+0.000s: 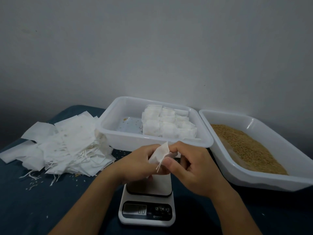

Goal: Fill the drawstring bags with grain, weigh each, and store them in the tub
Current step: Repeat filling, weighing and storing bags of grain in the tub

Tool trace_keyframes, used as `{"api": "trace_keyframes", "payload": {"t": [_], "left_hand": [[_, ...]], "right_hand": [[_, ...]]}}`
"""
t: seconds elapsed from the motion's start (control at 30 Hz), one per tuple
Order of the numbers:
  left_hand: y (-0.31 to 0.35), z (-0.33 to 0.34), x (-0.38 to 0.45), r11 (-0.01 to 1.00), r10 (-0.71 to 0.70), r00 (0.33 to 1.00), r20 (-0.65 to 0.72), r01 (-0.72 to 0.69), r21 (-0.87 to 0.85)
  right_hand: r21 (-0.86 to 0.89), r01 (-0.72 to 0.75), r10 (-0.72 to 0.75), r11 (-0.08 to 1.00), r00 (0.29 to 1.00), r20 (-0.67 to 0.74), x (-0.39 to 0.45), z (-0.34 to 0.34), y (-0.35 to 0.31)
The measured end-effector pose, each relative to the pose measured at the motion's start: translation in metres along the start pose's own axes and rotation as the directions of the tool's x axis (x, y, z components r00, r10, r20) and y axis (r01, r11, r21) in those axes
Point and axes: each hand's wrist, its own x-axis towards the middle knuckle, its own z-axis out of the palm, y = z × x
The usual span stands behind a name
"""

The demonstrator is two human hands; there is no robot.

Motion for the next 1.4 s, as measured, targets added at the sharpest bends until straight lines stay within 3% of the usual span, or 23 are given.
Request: {"api": "trace_keyframes", "payload": {"t": [0.07, 0.13, 0.2, 0.27, 0.37, 0.43, 0.5, 0.6, 0.8, 0.97, 1.17, 1.4], "left_hand": [[-0.003, 0.0, 0.001, 1.0, -0.015, 0.999, -0.04, 0.015, 0.0], [-0.006, -0.001, 0.002, 0.999, -0.038, 0.995, -0.097, 0.039, 0.008], [-0.008, -0.001, 0.003, 0.999, -0.024, 0.99, -0.137, 0.029, 0.038], [-0.007, 0.001, 0.004, 0.998, -0.002, 0.987, -0.158, 0.013, 0.069], [-0.009, 0.003, 0.005, 0.995, 0.007, 0.984, -0.18, 0.011, 0.099], [-0.01, 0.005, 0.006, 0.991, 0.022, 0.981, -0.195, 0.004, 0.133], [-0.009, 0.007, 0.006, 0.988, 0.049, 0.978, -0.205, -0.018, 0.151], [-0.01, 0.01, 0.007, 0.985, 0.091, 0.973, -0.214, -0.056, 0.165], [-0.012, 0.013, 0.009, 0.98, 0.142, 0.966, -0.215, -0.107, 0.169], [-0.012, 0.012, 0.008, 0.985, 0.098, 0.988, -0.122, -0.079, 0.152], [-0.012, 0.013, 0.008, 0.978, 0.062, 0.997, -0.038, -0.053, 0.202], [-0.011, 0.014, 0.007, 0.98, 0.08, 0.995, -0.064, -0.067, 0.189]], "right_hand": [[-0.033, -0.019, 0.016, 0.999, 0.995, -0.103, 0.002, -0.01, 0.0], [-0.047, -0.13, 0.111, 0.99, 0.95, -0.293, 0.005, -0.027, 0.008], [-0.033, -0.309, 0.253, 0.951, 0.832, -0.493, 0.006, -0.05, 0.03], [0.006, -0.506, 0.416, 0.862, 0.701, -0.579, 0.004, -0.078, 0.064], [-0.238, -0.8, 0.675, 0.551, 0.594, -0.437, -0.009, -0.118, 0.121], [-0.471, -0.81, 0.814, 0.349, 0.511, -0.275, -0.02, -0.129, 0.147], [-0.599, -0.743, 0.875, 0.299, 0.464, -0.139, -0.027, -0.131, 0.16], [-0.615, -0.716, 0.875, 0.33, 0.476, -0.086, -0.027, -0.13, 0.169], [-0.74, -0.627, 0.901, 0.243, 0.429, -0.068, -0.018, -0.125, 0.167], [-0.762, -0.613, 0.894, 0.209, 0.435, -0.104, -0.009, -0.128, 0.171], [-0.836, -0.543, 0.883, 0.079, 0.427, -0.194, 0.008, -0.165, 0.165], [-0.75, -0.641, 0.866, 0.165, 0.457, -0.201, 0.023, -0.145, 0.181]]}}
